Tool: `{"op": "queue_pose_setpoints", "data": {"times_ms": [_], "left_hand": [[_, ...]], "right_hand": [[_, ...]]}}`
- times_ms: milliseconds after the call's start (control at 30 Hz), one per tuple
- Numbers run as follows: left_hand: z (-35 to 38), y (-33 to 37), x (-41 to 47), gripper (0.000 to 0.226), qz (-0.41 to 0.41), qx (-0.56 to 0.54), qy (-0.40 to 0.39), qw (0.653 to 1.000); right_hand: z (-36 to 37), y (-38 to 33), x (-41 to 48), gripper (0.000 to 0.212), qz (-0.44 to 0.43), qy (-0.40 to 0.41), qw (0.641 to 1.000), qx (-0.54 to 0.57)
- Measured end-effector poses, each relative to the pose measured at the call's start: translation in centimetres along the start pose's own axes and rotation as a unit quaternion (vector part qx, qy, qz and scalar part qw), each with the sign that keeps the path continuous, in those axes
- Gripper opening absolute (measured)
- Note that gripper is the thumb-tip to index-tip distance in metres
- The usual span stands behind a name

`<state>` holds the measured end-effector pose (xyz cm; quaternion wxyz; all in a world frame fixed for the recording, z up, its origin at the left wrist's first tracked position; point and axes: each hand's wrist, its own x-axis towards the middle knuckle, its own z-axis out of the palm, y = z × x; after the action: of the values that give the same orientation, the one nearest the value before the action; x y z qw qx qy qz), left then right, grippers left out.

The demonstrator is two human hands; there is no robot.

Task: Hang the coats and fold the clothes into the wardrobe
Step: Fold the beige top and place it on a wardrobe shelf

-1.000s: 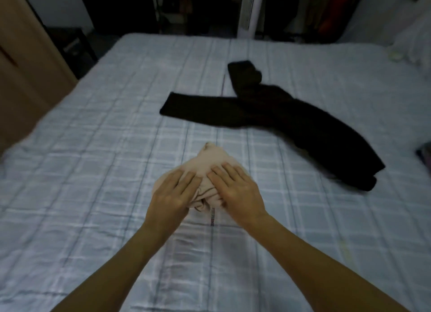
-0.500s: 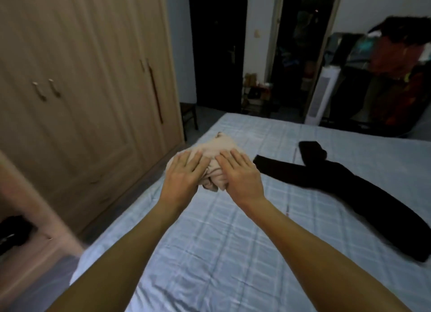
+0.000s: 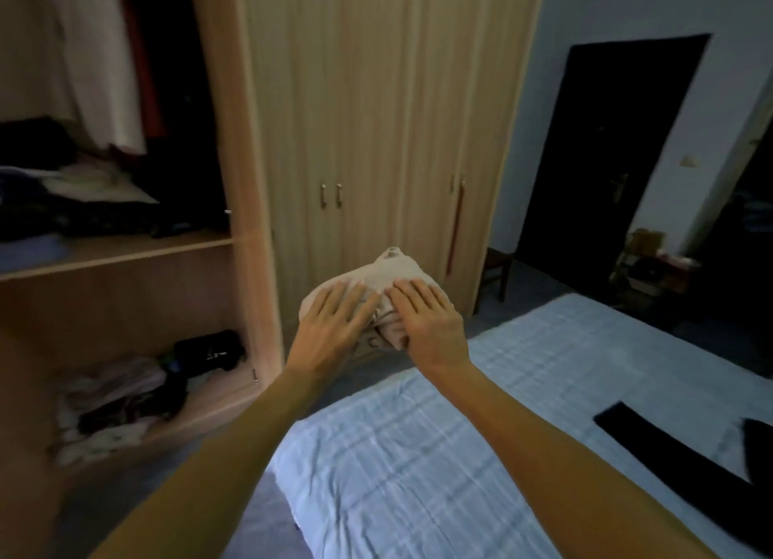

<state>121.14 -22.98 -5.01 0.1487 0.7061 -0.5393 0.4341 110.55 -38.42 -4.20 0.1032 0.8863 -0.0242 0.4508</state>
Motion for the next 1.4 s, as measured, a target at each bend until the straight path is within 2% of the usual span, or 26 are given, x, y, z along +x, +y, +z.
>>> {"op": "queue_pose_setpoints", "data": {"times_ms": [167,267,467,567,700,833,933,1067,1267,1400], "left_hand": [[-2.4,-3.0,-1.0,0.069,-0.063,0.065,-0.053,0.994],[-4.8,-4.2,-2.4,0.065,-0.104,0.104,-0.051,0.988],[-10.5,-8.1,-5.8,0.071,-0.158,0.180,-0.089,0.967],[-12.7,-10.3,-7.1,0.075,-0.195,0.189,-0.093,0.958],[-14.1,-14.3,-8.6,0.065,-0.197,0.206,-0.056,0.957],[-14.3,-18.9,-10.5,0.047,-0.192,0.219,-0.028,0.956],[-14.4,-23.3,-12.3,0.048,-0.190,0.221,0.002,0.957],[-14.6,-29.9,-14.3,0.055,-0.200,0.208,0.019,0.957],[-14.0,-39.0,-16.4,0.063,-0.215,0.190,0.006,0.958],[-11.3,-44.4,-17.7,0.062,-0.244,0.180,-0.009,0.953]], "right_hand": [[2.6,-1.7,3.6,0.041,-0.057,0.015,0.995,0.082],[4.1,-4.0,5.6,0.058,-0.089,0.004,0.986,0.144],[6.3,-11.5,9.2,0.045,-0.132,0.044,0.965,0.220],[7.1,-14.7,11.8,0.044,-0.163,0.033,0.954,0.249],[8.4,-18.5,15.0,0.054,-0.169,0.034,0.948,0.267],[10.6,-22.1,17.7,0.051,-0.172,0.055,0.945,0.273],[12.8,-25.6,20.3,0.041,-0.183,0.070,0.943,0.270],[15.9,-30.6,24.3,0.039,-0.174,0.063,0.945,0.268],[21.0,-36.1,29.3,0.041,-0.158,0.054,0.947,0.275],[26.3,-38.3,32.2,0.054,-0.160,0.030,0.947,0.278]]}}
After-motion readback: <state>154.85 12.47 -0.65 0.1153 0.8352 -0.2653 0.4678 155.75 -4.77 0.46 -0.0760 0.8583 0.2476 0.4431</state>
